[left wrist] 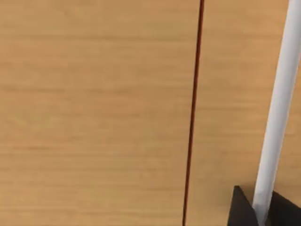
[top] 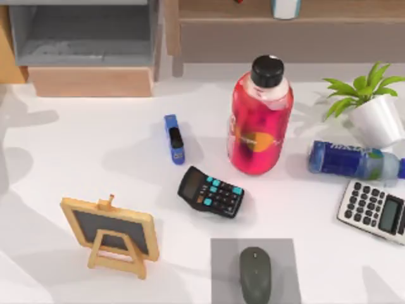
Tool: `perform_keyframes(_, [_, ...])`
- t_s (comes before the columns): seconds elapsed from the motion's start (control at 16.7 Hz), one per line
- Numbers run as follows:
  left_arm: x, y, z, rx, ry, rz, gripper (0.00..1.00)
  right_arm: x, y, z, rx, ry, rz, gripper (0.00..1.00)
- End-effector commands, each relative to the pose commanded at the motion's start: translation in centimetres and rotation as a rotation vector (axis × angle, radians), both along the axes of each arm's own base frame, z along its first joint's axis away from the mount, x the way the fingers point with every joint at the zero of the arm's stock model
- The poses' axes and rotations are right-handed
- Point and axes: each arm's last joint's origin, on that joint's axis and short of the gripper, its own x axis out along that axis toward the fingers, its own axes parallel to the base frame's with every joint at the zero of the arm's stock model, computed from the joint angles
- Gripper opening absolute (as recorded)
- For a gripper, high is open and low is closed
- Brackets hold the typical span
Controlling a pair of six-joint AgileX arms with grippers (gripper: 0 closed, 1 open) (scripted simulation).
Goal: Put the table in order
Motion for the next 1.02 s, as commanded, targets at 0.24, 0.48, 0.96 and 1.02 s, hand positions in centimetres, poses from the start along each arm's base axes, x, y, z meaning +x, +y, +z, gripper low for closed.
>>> perform_keyframes(0.24, [0.0,0.0,0.0,0.0,0.0,0.0,0.6,0.0,0.0,0.0,0.0,0.0,0.0,1.0])
perform_keyframes(0.48, [0.0,0.0,0.0,0.0,0.0,0.0,0.9,0.0,0.0,0.0,0.0,0.0,0.0,1.0])
perform_keyframes(0.96, [0.0,0.0,0.0,0.0,0.0,0.0,1.0,0.0,0.0,0.0,0.0,0.0,0.0,1.0])
perform_keyframes(1.02, [0.0,0.0,0.0,0.0,0.0,0.0,1.0,0.0,0.0,0.0,0.0,0.0,0.0,1.0])
